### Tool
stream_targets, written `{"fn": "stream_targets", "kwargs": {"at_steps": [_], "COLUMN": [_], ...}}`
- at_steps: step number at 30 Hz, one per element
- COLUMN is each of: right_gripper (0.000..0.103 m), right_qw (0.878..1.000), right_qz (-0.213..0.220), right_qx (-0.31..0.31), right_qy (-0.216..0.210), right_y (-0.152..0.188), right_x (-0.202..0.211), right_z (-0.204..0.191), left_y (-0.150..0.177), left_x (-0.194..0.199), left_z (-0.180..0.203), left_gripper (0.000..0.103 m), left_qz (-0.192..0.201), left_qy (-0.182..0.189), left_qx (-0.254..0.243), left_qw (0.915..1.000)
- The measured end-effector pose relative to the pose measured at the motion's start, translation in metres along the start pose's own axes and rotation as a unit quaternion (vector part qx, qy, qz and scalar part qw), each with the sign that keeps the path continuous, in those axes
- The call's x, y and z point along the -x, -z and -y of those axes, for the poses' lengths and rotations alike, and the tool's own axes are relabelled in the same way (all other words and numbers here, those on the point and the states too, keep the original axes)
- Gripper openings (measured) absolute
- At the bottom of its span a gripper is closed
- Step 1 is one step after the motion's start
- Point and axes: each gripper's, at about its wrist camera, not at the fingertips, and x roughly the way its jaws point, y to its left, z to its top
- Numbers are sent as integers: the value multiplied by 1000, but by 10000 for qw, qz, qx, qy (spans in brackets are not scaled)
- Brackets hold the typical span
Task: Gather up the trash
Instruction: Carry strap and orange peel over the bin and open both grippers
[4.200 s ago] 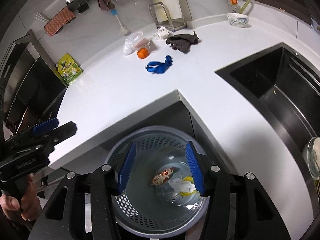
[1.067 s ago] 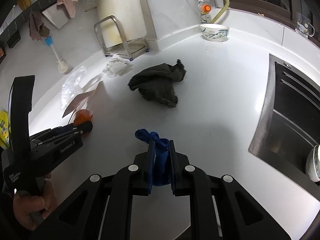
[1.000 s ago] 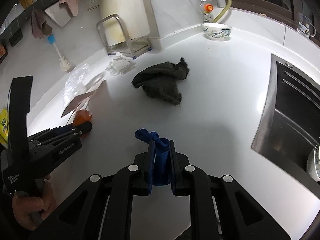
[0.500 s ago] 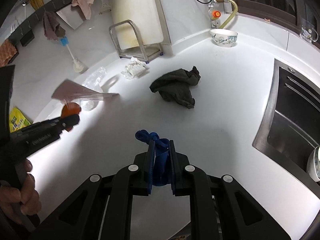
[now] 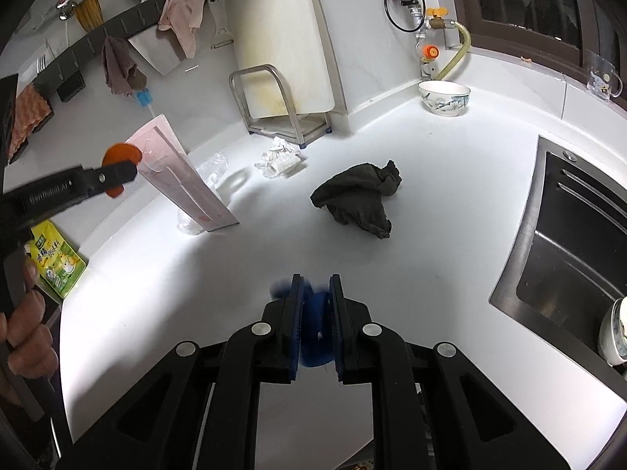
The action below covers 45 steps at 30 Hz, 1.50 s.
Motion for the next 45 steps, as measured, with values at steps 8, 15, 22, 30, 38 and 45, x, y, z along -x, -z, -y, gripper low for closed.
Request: {"fn": "stream_targets", "kwargs": {"at_steps": [8, 15, 22, 30, 38, 45], "right_gripper": [13, 13, 13, 13, 44, 45], "right_qw": [9999, 9998, 9999, 9987, 9970, 9954], "right_qz": [133, 179, -94, -440, -480, -586], "right_qx": [-7, 4, 51, 247, 598, 739], "right_qy": [-30, -102, -110, -112, -105, -152], "right_y": [-3, 0, 23, 49, 48, 45], "right_x": [11, 26, 29, 10, -5, -22], "right_z": [0, 4, 18, 36, 50, 50], "left_y": [-10, 4, 31, 63, 87, 97], "left_x": [20, 33, 43, 49, 52, 52], "left_z": [3, 7, 12, 18, 23, 25], "left_gripper": [25, 25, 25, 25, 25, 25], "left_qz": [195, 80, -141, -363, -524, -612], "left_qy": [45, 19, -19, -118, -221, -252], "left_qx": [-10, 36, 157, 236, 271, 299], "left_qw": [9998, 10000, 9998, 9990, 9980, 9974]}}
